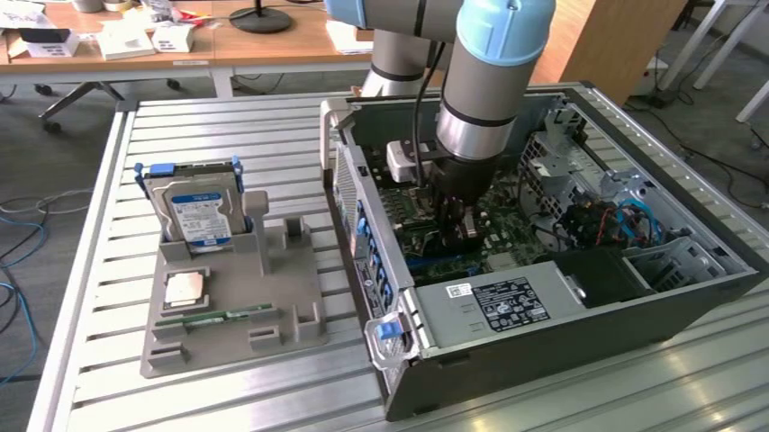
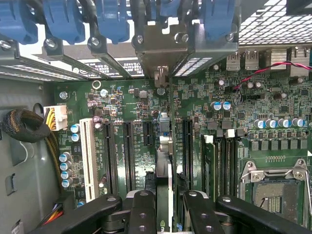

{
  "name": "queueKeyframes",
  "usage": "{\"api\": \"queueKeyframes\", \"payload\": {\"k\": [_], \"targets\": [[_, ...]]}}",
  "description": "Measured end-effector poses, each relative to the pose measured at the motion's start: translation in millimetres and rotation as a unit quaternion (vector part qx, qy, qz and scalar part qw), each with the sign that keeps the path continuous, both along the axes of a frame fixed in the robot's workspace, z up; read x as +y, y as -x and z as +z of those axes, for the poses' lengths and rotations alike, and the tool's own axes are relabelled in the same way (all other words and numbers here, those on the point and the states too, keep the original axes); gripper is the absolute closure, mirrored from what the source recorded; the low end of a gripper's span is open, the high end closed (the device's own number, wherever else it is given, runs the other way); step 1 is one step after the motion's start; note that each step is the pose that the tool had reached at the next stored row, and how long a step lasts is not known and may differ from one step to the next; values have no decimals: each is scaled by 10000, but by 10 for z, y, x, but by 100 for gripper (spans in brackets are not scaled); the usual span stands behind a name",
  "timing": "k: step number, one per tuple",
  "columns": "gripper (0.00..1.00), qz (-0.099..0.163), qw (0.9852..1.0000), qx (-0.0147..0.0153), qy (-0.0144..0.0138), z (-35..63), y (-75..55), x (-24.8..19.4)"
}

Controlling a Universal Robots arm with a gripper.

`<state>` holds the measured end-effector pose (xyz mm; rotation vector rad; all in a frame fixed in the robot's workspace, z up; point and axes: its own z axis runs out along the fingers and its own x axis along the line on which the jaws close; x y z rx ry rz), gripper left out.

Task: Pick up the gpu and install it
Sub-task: 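Insert the gpu into the slot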

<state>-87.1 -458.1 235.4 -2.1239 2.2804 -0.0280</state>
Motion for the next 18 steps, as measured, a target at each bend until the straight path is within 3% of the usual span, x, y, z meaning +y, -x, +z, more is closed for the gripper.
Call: {"api": "queueKeyframes", "payload": {"k": [18], "targets": [[74,0,10000,0,2,-17,0,15]]}}
